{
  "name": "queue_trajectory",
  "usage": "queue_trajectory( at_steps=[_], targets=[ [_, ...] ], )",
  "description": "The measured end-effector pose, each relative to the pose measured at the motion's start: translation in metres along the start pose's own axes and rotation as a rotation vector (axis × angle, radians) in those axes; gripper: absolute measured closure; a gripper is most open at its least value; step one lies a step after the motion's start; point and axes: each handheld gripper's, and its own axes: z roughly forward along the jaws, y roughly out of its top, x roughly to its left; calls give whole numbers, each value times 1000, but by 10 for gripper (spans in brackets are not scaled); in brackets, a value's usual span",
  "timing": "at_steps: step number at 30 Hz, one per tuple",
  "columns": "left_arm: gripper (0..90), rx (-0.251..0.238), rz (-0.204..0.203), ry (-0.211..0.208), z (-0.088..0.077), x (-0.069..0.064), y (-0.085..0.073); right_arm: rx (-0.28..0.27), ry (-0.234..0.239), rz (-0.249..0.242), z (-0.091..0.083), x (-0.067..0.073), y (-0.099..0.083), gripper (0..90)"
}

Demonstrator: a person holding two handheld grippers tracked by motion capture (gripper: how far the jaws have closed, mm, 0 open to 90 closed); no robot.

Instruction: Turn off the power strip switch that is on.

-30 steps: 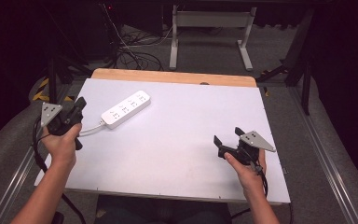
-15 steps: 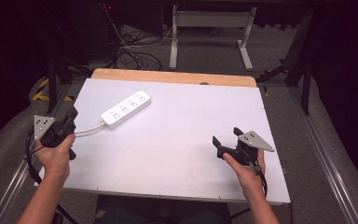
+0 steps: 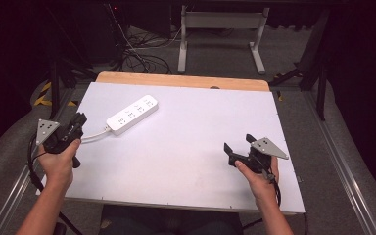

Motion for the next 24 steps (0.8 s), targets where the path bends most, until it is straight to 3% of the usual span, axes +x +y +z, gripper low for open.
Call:
queue_trajectory(
  at_steps=[4, 6, 8, 11, 14, 24],
  targets=[
    [368, 23, 30, -57, 2, -2, 2, 2, 0, -5, 0, 0, 0, 119],
    [286, 24, 27, -64, 3, -2, 2, 2, 2, -7, 0, 1, 0, 119],
    [268, 24, 24, -69, 3, -2, 2, 3, 2, -7, 0, 1, 0, 119],
    [149, 30, 26, -72, 4, -2, 1, 5, 0, -6, 1, 1, 0, 119],
    [101, 33, 27, -74, 4, -2, 1, 6, 0, -7, 1, 1, 0, 119],
    [57, 44, 30, -75, 6, -3, -1, 3, 1, -2, 0, 0, 0, 119]
  ],
)
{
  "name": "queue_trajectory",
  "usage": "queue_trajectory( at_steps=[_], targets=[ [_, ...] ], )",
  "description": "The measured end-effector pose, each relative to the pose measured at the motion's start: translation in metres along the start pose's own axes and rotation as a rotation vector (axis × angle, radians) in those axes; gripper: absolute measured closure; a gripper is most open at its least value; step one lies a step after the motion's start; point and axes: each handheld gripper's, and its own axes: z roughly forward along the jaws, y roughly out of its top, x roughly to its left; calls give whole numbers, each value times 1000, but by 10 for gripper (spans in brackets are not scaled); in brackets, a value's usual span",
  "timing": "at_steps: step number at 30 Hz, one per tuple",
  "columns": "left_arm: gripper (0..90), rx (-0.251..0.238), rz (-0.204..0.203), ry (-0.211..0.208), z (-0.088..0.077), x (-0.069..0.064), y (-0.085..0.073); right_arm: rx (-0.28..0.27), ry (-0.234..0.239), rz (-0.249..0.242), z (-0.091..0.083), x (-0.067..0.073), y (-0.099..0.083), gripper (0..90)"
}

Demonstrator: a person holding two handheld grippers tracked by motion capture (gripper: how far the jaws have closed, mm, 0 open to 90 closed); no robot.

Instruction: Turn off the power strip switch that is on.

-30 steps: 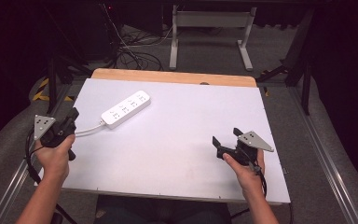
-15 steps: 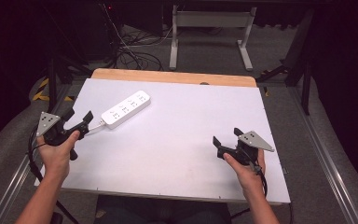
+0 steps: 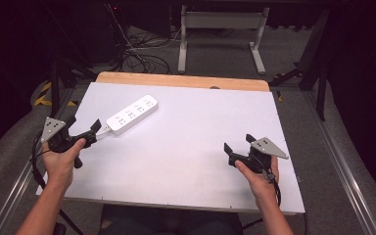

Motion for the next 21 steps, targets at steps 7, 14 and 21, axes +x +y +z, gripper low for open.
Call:
queue_trajectory(
  at_steps=[7, 14, 21],
  targets=[
    [70, 10, -13, 0, -3, 3, -2, -8, 1, 4, 0, 0, 2, 119],
    [92, 21, -11, 2, -4, 3, -4, -10, 7, 3, 2, 0, 3, 119],
    [81, 5, -21, 10, -8, 4, -3, 11, 9, -11, 4, 2, 2, 117]
  ],
)
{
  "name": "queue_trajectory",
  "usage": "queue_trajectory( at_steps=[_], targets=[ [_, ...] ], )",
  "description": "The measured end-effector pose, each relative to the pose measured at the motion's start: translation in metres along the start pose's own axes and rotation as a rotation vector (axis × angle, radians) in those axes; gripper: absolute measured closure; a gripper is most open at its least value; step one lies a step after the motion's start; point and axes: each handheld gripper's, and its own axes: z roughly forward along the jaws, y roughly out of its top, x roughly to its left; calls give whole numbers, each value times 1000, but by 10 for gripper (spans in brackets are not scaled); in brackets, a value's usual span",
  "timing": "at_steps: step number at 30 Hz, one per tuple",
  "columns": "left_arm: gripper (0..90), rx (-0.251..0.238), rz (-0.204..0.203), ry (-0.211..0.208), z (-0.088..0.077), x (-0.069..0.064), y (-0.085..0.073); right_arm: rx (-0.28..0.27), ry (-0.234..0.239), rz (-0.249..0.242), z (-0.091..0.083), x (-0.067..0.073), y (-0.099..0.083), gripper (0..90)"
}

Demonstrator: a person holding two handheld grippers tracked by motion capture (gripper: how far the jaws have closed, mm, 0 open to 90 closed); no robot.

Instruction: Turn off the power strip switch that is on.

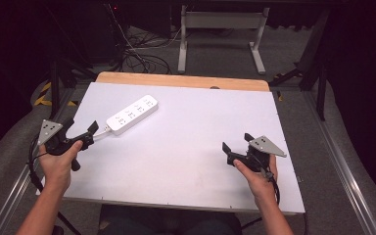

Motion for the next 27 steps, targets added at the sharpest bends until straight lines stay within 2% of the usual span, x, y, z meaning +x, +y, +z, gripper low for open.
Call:
queue_trajectory(
  at_steps=[3, 5, 17, 27],
  targets=[
    [76, -9, -6, 10, -2, 1, 1, 2, -9, -4, -1, 1, 0, 117],
    [75, -10, -14, 2, -3, 2, 2, 0, -12, -3, -2, 1, 0, 117],
    [77, 3, 4, -15, 2, 0, 2, 7, -13, -5, -3, 1, -1, 117],
    [81, 3, 6, -3, 2, 0, 1, 4, -12, -5, -4, 1, -1, 117]
  ],
)
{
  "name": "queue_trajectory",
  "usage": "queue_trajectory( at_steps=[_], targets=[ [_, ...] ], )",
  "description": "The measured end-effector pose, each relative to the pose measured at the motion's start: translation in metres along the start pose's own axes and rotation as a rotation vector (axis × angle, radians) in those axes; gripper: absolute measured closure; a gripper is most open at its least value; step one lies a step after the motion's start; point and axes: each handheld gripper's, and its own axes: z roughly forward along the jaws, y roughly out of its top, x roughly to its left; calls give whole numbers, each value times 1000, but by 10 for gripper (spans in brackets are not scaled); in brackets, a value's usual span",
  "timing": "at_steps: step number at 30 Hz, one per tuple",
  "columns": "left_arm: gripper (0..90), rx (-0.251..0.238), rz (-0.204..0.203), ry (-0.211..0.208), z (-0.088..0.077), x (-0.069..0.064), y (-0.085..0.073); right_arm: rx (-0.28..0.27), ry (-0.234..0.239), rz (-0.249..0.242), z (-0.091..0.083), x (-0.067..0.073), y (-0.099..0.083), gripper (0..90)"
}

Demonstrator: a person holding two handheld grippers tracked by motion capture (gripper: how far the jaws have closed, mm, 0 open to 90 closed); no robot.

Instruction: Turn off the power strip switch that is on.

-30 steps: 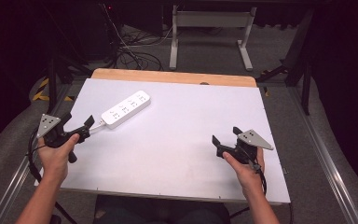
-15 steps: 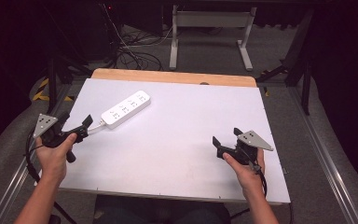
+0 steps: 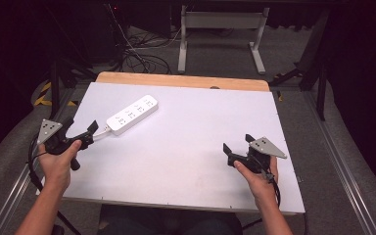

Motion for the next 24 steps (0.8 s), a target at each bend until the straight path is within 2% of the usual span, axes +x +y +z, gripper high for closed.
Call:
queue_trajectory(
  at_steps=[24],
  targets=[
    [97, 2, 7, -2, 1, 2, -1, 8, -3, -4, 1, 0, -1, 117]
  ],
)
